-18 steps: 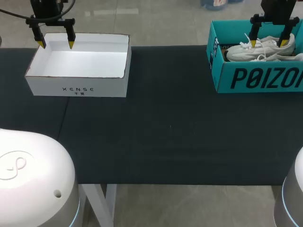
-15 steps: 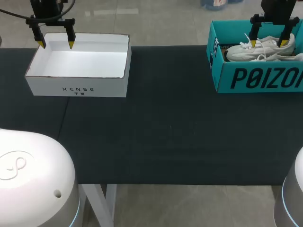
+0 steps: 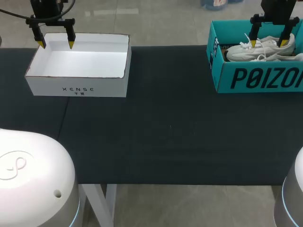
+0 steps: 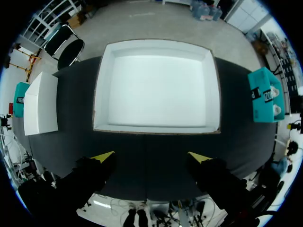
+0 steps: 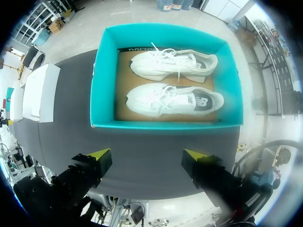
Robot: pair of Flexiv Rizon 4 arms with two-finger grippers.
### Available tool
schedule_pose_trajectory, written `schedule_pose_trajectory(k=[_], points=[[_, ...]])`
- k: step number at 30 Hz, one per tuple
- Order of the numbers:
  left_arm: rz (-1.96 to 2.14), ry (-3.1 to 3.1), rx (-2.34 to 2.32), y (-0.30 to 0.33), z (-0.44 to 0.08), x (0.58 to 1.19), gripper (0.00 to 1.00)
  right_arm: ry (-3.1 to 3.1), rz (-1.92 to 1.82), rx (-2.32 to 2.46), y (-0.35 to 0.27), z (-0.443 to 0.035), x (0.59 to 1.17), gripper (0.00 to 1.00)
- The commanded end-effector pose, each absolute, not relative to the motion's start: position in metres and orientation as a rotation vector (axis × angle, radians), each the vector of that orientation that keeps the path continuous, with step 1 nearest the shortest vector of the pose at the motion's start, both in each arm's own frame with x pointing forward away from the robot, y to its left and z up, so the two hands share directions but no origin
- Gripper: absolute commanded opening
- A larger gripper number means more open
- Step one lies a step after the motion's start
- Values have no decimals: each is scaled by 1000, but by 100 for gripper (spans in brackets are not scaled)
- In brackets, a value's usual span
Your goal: Take the shoe out of the shoebox, open the shoe tongue, remove and reinsert the insole, then place the shoe into the shoebox
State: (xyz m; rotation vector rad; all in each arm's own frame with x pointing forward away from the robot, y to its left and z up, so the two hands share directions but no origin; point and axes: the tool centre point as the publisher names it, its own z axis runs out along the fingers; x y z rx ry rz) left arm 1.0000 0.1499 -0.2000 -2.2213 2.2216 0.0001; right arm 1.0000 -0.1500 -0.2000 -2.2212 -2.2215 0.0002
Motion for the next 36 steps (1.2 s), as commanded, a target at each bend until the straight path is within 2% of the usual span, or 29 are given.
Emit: schedule_pose_trajectory(k=[1,11,15,31,36], points=[[0,2222,-2221,150,-200,1000,100,-2222,0,-2221,-150,-200,1000,100],[0,2222,-2221,150,-200,1000,100,-2137,-52,-2378,-214,-205,1014,100],[0,2222,-2221,150,-200,1000,100,-2218,91,-2459,-232,-221,1029,100],[0,2222,-2221,150,-200,1000,100,-2218,91,-2459,-232,-221,1029,100],[0,2222,-2221,150,-200,1000,100,-2141,75,-2492,-271,-235,1050,100]])
